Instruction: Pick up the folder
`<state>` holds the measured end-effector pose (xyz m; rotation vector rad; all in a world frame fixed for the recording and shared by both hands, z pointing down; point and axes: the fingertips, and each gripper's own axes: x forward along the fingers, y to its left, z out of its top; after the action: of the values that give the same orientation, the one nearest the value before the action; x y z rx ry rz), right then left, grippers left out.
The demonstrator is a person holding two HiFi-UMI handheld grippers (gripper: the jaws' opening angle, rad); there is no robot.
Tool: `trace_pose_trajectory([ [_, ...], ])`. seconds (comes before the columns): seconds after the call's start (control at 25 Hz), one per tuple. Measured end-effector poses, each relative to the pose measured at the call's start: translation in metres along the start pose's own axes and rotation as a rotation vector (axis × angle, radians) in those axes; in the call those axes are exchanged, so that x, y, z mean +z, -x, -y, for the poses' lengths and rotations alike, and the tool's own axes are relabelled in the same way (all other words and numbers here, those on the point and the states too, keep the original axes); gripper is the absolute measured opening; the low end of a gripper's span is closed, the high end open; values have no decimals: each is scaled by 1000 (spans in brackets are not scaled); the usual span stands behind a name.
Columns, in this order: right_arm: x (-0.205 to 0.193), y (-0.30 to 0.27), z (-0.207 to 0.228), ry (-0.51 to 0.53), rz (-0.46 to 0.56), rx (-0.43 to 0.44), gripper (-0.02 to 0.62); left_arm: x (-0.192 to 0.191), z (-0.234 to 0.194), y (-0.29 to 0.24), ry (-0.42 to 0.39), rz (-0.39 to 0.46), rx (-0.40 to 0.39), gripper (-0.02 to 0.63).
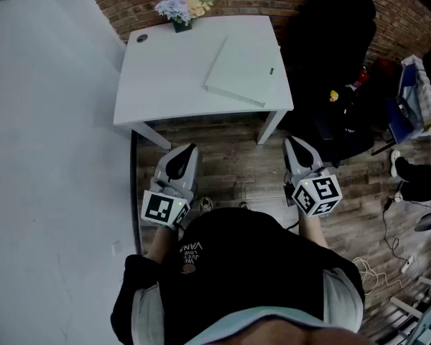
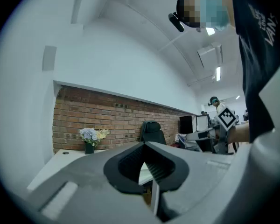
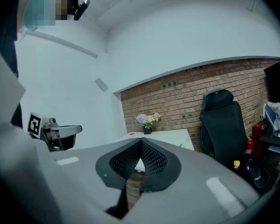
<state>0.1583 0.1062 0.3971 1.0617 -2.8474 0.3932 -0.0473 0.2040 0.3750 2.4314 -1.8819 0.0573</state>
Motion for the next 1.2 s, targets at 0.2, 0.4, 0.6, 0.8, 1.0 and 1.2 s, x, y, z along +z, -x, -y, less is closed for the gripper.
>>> trace_pose_trajectory([
  [0.2, -3, 4, 4, -8, 5, 7, -5, -1, 7, -2, 21, 7, 9, 0],
  [0.4, -4, 5, 3, -32, 9, 65, -3, -6, 10, -1, 48, 27, 35, 0],
  [0.6, 1, 12, 12, -65, 28, 99, -2, -6, 15, 4, 75, 79, 74, 0],
  [0.8, -6, 15, 17, -65, 4, 125, -2, -19, 16, 13, 118, 66, 141, 0],
  [1.0, -14, 12, 22, -89, -17, 135, -2, -30, 19, 7, 126, 30, 152, 0],
  [1.2, -12, -8, 23, -100, -13, 123, -2, -32, 3, -5, 122, 22, 126, 0],
])
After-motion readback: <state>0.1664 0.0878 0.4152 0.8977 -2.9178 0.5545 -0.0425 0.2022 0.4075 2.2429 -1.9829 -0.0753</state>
